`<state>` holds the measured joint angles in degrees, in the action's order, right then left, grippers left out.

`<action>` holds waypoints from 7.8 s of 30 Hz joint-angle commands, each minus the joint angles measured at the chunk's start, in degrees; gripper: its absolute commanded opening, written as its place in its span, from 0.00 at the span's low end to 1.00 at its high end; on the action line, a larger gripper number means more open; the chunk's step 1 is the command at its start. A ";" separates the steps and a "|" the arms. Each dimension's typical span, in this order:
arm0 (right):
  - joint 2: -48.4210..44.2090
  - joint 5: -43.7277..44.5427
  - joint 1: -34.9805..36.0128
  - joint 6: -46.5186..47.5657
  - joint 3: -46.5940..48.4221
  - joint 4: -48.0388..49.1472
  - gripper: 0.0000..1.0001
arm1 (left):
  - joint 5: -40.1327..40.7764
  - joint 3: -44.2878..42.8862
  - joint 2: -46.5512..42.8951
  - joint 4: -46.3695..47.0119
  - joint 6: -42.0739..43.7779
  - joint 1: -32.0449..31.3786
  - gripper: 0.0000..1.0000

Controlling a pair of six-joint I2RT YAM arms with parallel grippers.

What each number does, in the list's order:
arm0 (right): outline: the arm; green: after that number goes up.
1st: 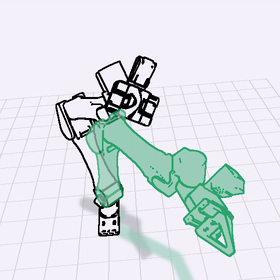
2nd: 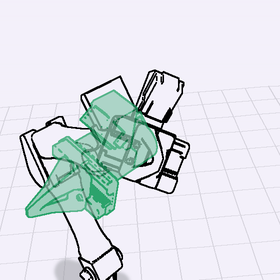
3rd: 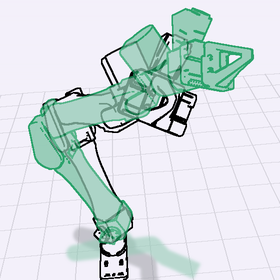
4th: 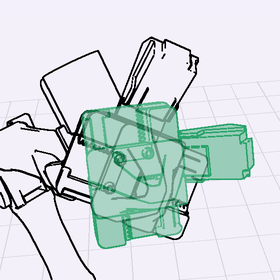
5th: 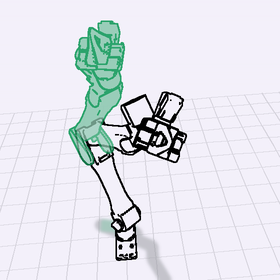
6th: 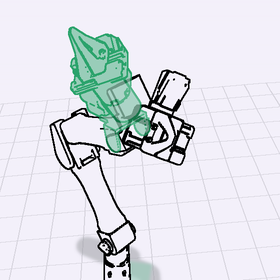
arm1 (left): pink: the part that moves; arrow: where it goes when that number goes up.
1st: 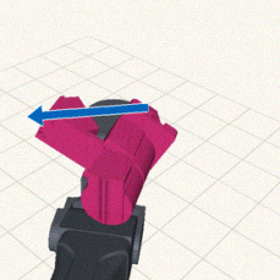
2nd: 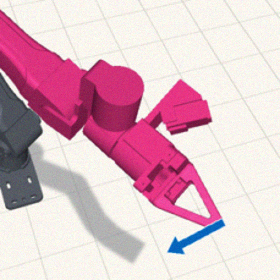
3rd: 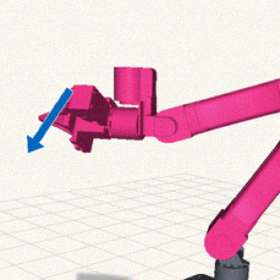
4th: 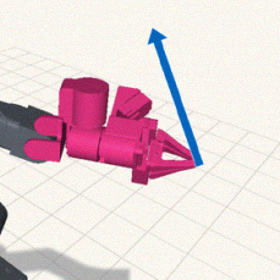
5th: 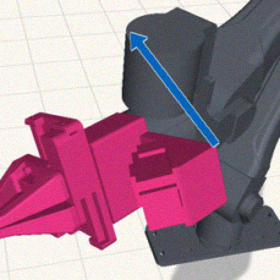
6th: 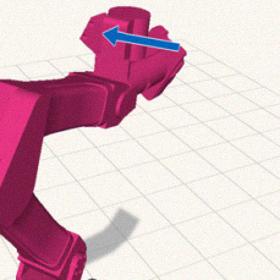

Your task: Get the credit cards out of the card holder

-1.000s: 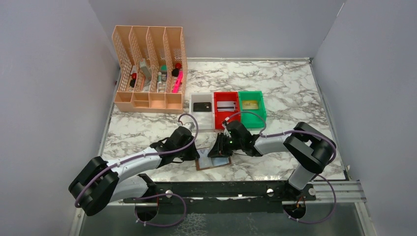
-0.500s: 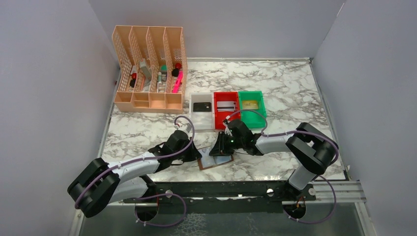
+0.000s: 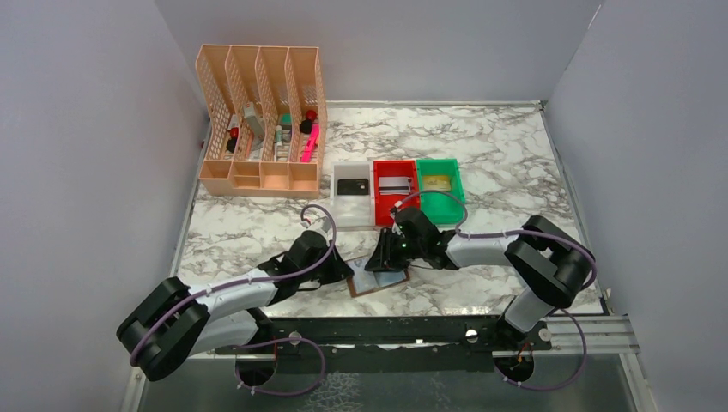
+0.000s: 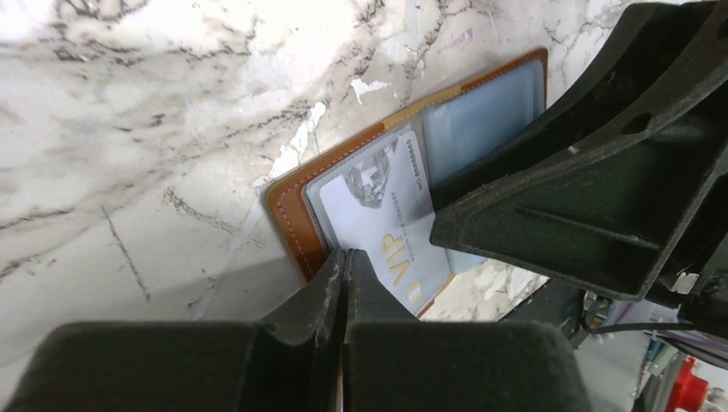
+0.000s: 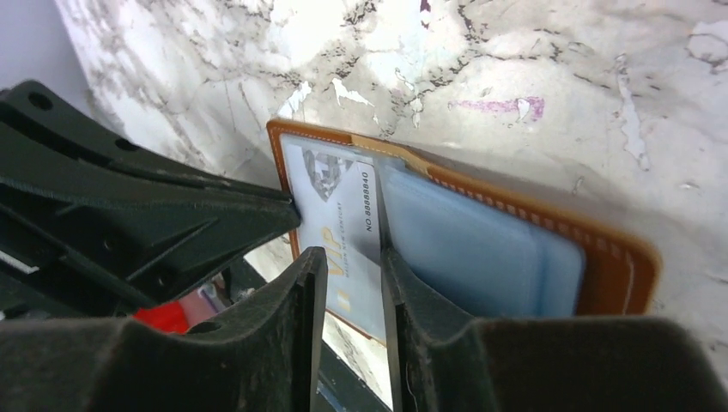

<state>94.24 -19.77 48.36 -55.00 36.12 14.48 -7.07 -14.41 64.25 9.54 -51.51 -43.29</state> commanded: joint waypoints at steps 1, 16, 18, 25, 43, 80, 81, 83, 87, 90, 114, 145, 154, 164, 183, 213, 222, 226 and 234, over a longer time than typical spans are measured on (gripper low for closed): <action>-2.15 10.52 1.28 2.58 2.28 -12.78 0.36 | -0.66 2.50 -1.41 0.22 -2.35 -1.10 0.00; 0.10 2.84 5.43 2.69 2.75 -4.51 0.28 | -1.28 3.62 0.36 3.59 -4.28 -1.16 0.00; 0.14 -0.36 5.39 1.63 2.78 -0.82 0.25 | -1.28 4.06 0.27 4.17 -4.63 -1.23 0.00; 0.33 -5.67 5.34 -0.93 3.53 7.08 0.05 | -0.91 5.24 -0.48 5.10 -5.36 -1.62 0.00; -6.96 -4.29 1.71 -4.55 -5.04 9.24 0.01 | 3.17 6.33 -7.98 -0.57 -5.12 -1.62 0.00; 1.53 -0.09 5.52 -9.32 -4.65 5.37 0.37 | 2.63 5.50 -8.85 -0.66 -6.24 -1.62 0.00; 1.47 0.18 5.47 -9.10 -4.25 5.00 0.35 | 2.67 5.52 -8.94 -0.55 -6.35 -1.62 0.00; 1.42 0.03 5.52 -8.58 -3.23 4.73 0.31 | 2.59 5.70 -9.10 -0.44 -6.42 -1.62 0.00; 1.60 -0.73 5.44 -8.71 -2.46 6.39 0.27 | 2.07 5.76 -8.96 -0.46 -6.23 -1.62 0.00; 2.21 -1.37 5.43 -9.11 -1.89 7.36 0.27 | 1.89 5.97 -8.96 -0.28 -6.28 -1.62 0.00; -3.43 11.24 6.17 -4.64 1.00 -11.94 0.33 | 3.62 7.14 -12.33 -1.11 -9.62 -1.62 0.00; -1.67 10.34 7.50 -8.24 -1.07 -7.14 0.34 | -5.71 -1.74 1.45 -4.55 1.45 -3.60 0.20; -3.90 12.58 6.66 -7.98 -0.75 -11.22 0.37 | -1.84 4.50 -2.14 -0.10 -5.82 -4.53 0.00; -4.44 14.79 6.62 -1.96 1.71 -17.65 0.38 | 1.87 1.87 -7.12 -6.08 -3.76 -4.54 0.38; -2.15 9.90 6.66 -4.73 -0.41 -11.61 0.37 | 1.26 -1.87 0.22 -8.54 -2.24 -7.72 0.01; -9.66 -1.39 0.76 -2.61 -10.16 5.29 0.01 | 6.46 2.10 2.47 -5.33 -6.83 -10.18 0.00; -11.61 -3.35 -2.41 0.29 -11.84 2.46 0.01 | 7.42 1.85 2.72 -5.85 -6.94 -10.18 0.00; -11.95 -5.26 -3.09 -0.30 -12.78 3.71 0.03 | 7.27 1.73 2.64 -5.56 -6.61 -10.20 0.00; -7.25 -9.50 -2.54 -1.16 -13.43 8.98 0.33 | 7.11 1.58 2.88 -4.98 -6.76 -10.23 0.00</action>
<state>85.25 -26.11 45.41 -56.03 23.83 19.62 -2.50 -14.48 65.56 9.69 -59.35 -53.01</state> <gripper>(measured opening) 0.305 0.008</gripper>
